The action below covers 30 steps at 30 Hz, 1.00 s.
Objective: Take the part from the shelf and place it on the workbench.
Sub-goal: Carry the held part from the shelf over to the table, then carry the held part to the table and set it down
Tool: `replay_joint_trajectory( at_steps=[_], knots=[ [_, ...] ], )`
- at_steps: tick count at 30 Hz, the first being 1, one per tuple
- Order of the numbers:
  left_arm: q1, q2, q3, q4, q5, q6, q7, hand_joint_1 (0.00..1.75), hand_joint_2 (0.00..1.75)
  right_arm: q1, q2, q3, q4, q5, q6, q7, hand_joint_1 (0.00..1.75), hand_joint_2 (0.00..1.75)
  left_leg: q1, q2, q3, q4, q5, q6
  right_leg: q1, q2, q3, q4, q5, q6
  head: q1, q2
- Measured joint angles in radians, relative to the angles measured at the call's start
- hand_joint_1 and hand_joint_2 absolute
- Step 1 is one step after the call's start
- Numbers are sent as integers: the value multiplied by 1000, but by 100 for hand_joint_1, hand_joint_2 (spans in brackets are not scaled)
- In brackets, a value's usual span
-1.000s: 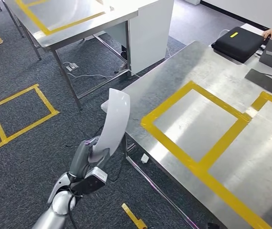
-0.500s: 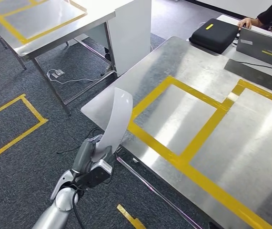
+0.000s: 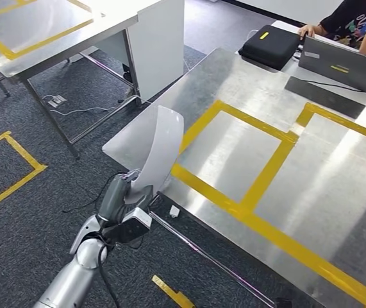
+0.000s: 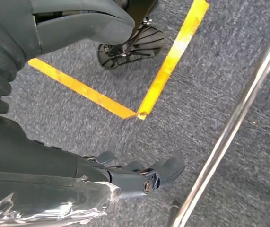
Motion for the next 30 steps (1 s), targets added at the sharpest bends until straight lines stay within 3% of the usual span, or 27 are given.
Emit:
replay_joint_trajectory(
  at_steps=[1,2,3,5,7,10,12,14,15,16,17,20,22,25,27,30],
  knots=[
    [-9,-1,-6,5,-13,2,-3,175,175,0,0,-2,0,5,2,-1,0,175,0,6,0,1,0,0,0,-1,0,2,11,2,0,0],
    [-18,-2,-12,10,-23,3,-5,175,175,1,-1,-4,0,10,3,-1,0,175,0,12,0,1,-1,-1,0,-5,20,-37,39,2,0,0],
    [-27,-4,-19,14,-30,4,-7,175,175,0,-2,-6,0,15,3,-1,0,175,0,16,1,2,-2,-3,0,-13,55,-106,75,2,1,0],
    [-43,-7,-31,18,-39,8,-9,175,175,-4,-3,-10,0,25,3,-1,0,175,-6,25,1,7,-6,-10,3,-37,123,-233,117,-3,1,0],
    [-54,-9,-41,21,-49,19,-10,175,175,-9,-3,-13,0,33,4,-1,0,175,-12,34,-1,12,-8,-17,7,-43,144,-274,120,-13,-1,0],
    [-68,-12,-53,25,-65,38,-12,175,175,-8,-3,-20,0,43,4,-2,0,175,-10,35,-6,26,-21,-28,4,-26,141,-276,125,-31,-4,0],
    [-77,-13,-58,26,-71,43,-13,175,175,-10,-3,-24,0,51,5,-2,0,175,-5,13,-38,102,-71,-39,0,-15,141,-277,129,-42,-6,0],
    [-83,-12,-62,31,-75,39,-11,175,175,-11,-3,-28,0,56,6,-3,0,175,-3,-1,-102,241,-135,-45,0,-3,139,-277,130,-47,-7,0],
    [-85,-12,-65,34,-77,34,-9,175,175,-11,-4,-30,0,57,7,-3,0,175,-3,-1,-127,293,-150,-45,1,4,139,-277,131,-48,-7,0],
    [-87,-12,-69,38,-77,28,-6,175,175,-11,-4,-32,0,58,7,-3,0,175,-3,-2,-136,310,-145,-44,1,12,139,-277,131,-48,-7,0],
    [-89,-12,-73,41,-78,23,-5,175,175,-11,-4,-34,0,59,7,-4,0,175,-3,-4,-126,287,-120,-40,1,19,139,-277,131,-48,-7,0],
    [-103,-12,-80,45,-78,12,-2,175,175,-12,-3,-37,0,62,10,-4,0,175,-4,-41,-36,95,-19,-17,3,43,138,-275,134,-44,-7,0],
    [-115,-12,-82,48,-79,5,4,175,175,-12,-1,-37,0,65,11,-4,0,175,-6,-63,-7,27,-5,-7,2,54,130,-274,138,-35,-7,0],
    [-127,-16,-87,55,-84,-1,14,175,175,-10,-2,-41,0,69,12,-4,0,175,-3,-48,-4,6,-1,-3,0,57,117,-272,137,-18,-9,0],
    [-133,-20,-91,60,-86,-3,15,175,175,-12,-2,-44,0,71,12,-4,0,175,2,-32,-1,-6,7,2,1,30,86,-212,97,-10,-4,0],
    [-141,-22,-94,79,-95,-1,33,175,175,-14,-3,-49,0,79,13,-4,0,175,0,-7,-3,-6,8,4,-1,1,-1,-26,15,2,0,0]
  ],
)
